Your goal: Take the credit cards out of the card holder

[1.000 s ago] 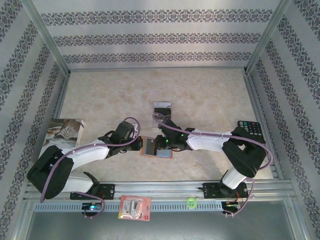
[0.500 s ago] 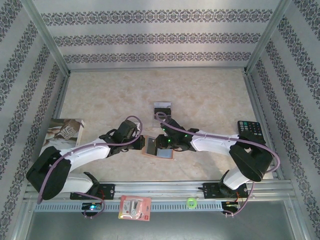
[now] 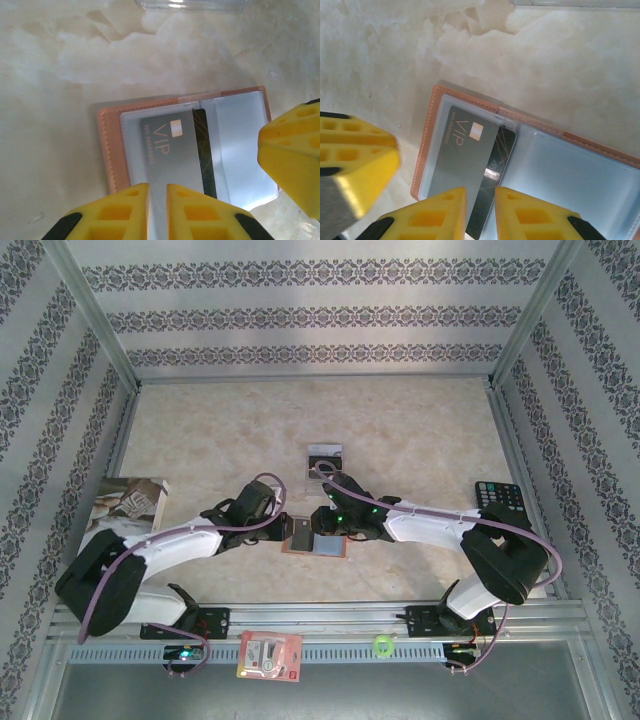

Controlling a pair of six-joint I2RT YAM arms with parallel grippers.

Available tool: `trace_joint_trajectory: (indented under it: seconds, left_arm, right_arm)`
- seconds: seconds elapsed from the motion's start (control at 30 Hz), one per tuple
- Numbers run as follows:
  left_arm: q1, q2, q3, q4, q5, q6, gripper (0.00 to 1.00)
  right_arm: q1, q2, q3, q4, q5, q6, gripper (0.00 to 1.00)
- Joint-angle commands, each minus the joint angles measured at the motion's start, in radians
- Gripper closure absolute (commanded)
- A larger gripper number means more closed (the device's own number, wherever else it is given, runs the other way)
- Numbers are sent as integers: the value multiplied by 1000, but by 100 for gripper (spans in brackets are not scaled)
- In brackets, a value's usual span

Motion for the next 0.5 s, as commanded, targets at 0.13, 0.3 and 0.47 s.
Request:
trace_joint_trajectory:
  seconds: [0.13,0.3,0.47]
  left_arm:
    - [-17,92,34,120,58,-25,88]
    - [-16,118,37,132,49,-25,90]
    - [-16,130,36,96,4,-12,93]
  right_arm:
    - [-9,7,-26,50,-40,30,77]
    - [-8,19,-32,60,-49,38,77]
    - [-8,41,-32,78,-68,50,77]
